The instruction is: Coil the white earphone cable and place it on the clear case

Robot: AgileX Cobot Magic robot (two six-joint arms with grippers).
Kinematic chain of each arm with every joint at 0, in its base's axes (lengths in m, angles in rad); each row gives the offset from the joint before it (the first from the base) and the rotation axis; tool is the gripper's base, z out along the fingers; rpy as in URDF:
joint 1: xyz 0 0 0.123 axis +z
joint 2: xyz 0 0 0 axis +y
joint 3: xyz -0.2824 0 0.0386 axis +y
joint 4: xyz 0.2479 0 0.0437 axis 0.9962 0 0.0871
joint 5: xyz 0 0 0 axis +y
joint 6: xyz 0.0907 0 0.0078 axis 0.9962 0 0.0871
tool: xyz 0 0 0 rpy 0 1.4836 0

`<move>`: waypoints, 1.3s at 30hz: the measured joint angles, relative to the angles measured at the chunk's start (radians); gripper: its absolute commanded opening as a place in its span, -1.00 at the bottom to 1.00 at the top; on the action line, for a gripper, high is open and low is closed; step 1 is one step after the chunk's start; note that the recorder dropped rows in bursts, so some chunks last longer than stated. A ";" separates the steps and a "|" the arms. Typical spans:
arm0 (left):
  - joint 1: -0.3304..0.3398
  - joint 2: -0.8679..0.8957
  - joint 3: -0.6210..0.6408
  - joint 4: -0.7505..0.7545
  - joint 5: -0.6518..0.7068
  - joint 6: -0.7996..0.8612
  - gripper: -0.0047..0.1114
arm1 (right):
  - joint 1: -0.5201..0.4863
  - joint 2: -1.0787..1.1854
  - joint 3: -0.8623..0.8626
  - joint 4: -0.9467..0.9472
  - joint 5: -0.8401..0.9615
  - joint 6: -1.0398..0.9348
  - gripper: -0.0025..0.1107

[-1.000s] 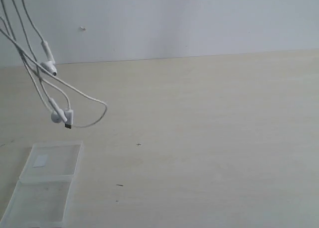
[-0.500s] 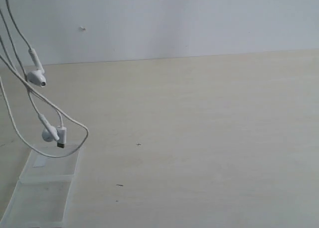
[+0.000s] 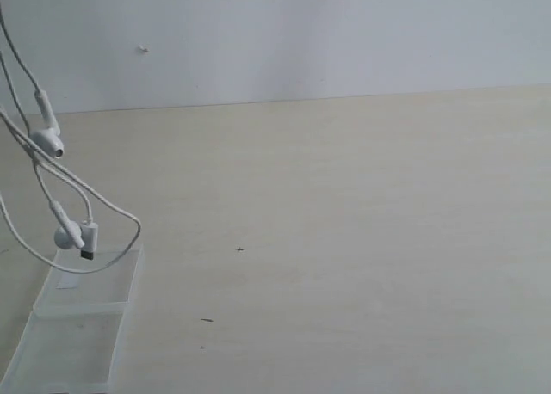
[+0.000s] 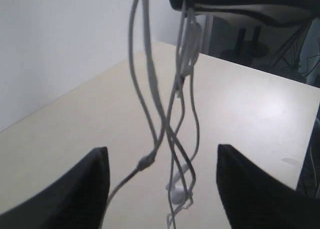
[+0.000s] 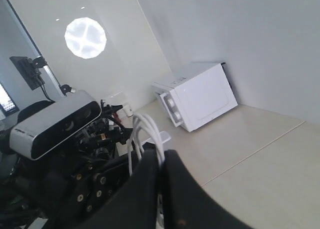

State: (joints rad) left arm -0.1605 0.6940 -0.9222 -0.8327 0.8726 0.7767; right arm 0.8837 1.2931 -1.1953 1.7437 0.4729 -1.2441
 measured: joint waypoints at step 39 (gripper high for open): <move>0.000 0.098 0.004 -0.085 0.074 0.057 0.04 | 0.000 0.000 0.000 0.000 0.023 -0.023 -0.96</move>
State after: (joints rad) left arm -0.1605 0.7921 -0.9179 -0.9173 0.9466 0.8338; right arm 0.8837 1.2931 -1.1953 1.7437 0.4954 -1.2668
